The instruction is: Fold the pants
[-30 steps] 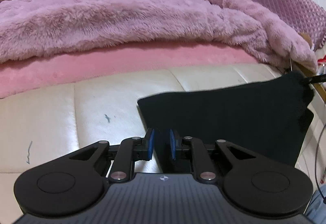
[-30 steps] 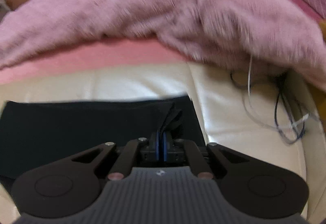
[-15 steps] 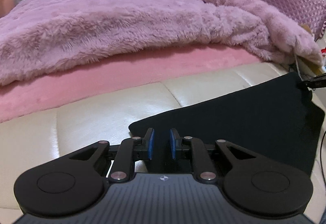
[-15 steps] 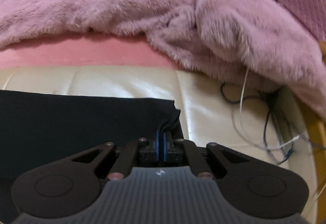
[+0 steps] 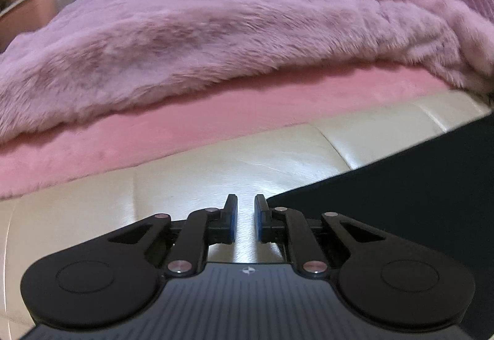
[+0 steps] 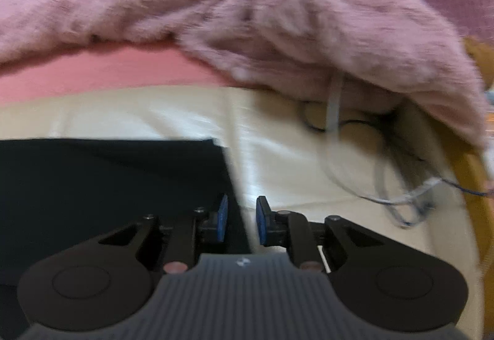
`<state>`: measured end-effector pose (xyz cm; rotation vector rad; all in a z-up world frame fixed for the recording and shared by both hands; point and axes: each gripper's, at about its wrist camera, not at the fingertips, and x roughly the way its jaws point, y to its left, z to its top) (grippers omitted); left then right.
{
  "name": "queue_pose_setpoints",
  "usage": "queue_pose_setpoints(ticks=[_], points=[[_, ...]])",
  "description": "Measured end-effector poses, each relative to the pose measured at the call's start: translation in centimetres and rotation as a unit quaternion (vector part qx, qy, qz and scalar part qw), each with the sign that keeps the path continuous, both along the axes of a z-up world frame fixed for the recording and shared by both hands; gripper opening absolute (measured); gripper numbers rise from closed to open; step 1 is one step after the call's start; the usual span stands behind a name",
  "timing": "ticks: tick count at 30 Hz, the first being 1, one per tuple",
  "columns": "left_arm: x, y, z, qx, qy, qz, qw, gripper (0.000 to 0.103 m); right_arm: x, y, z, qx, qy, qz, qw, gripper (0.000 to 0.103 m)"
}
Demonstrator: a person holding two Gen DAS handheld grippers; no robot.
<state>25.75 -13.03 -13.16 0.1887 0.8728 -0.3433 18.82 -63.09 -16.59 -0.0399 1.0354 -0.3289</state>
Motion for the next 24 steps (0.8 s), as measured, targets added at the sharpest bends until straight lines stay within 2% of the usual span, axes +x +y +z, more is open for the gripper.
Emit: queue_pose_setpoints(ticks=[3,9,15,19,24], points=[[-1.6,0.7,1.6,-0.025,0.004,-0.013,0.9996,0.012,-1.6,-0.1,1.2,-0.01,-0.017,-0.019,1.0,0.013],[-6.8,0.7,3.0,-0.083,0.04,-0.056,0.9942,0.013,-6.0,5.2,3.9,0.054,-0.09,0.029,0.994,0.013],[-11.1,-0.5,2.1,-0.076,0.061,-0.089,0.9912,0.013,-7.5,13.9,3.8,0.129,-0.128,0.103,0.978,0.013],[-12.7,-0.1,1.1,-0.077,0.08,-0.091,0.9897,0.013,-7.6,19.0,2.6,0.177,-0.137,0.123,0.967,0.013],[-13.8,0.3,-0.2,-0.058,0.09,-0.095,0.9897,0.014,-8.2,23.5,0.8,0.147,-0.128,0.149,0.969,0.013]])
